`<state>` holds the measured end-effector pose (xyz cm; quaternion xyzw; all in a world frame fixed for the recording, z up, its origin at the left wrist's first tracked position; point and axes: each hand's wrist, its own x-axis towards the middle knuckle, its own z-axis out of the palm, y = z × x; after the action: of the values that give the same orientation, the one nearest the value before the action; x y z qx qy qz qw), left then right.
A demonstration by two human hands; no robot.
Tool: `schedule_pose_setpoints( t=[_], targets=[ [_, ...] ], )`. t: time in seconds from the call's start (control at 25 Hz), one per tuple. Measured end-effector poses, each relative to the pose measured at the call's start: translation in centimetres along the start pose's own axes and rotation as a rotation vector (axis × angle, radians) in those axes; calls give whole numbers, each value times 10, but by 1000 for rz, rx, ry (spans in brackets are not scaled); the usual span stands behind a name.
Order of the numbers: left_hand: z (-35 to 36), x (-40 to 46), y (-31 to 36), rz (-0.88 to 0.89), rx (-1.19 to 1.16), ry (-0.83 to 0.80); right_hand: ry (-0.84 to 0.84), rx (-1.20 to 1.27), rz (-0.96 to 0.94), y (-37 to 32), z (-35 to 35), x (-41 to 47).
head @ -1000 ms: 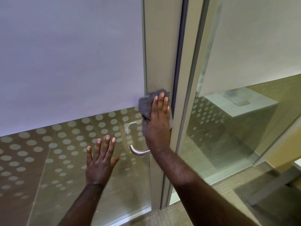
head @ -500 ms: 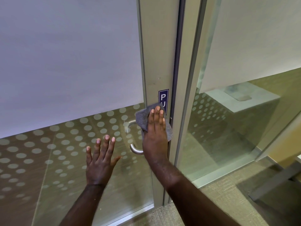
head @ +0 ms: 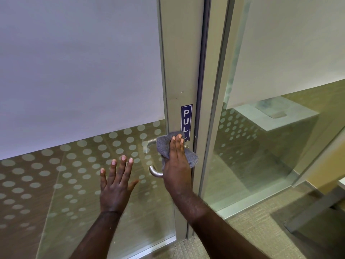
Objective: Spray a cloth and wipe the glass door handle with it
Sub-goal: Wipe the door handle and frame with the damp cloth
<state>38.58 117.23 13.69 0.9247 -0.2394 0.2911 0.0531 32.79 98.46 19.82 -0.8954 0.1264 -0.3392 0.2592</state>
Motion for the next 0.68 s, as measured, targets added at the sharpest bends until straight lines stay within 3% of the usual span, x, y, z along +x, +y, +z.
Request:
schedule_pose_setpoints(
  t=[0.16, 0.28, 0.36, 0.44, 0.68],
  targets=[
    [2, -1, -1, -9, -8, -9, -28, 239, 40, -6, -10, 1],
    [3, 1, 0, -10, -9, -9, 98, 367, 6, -19, -28, 26],
    [2, 1, 0, -11, -7, -7, 193, 218, -62, -26, -33, 45],
    [2, 1, -1, -10, -8, -3, 145, -14, -124, -26, -31, 49],
    [2, 0, 0, -9, -14, 5, -37, -117, -92, -6, -8, 7]
  ],
)
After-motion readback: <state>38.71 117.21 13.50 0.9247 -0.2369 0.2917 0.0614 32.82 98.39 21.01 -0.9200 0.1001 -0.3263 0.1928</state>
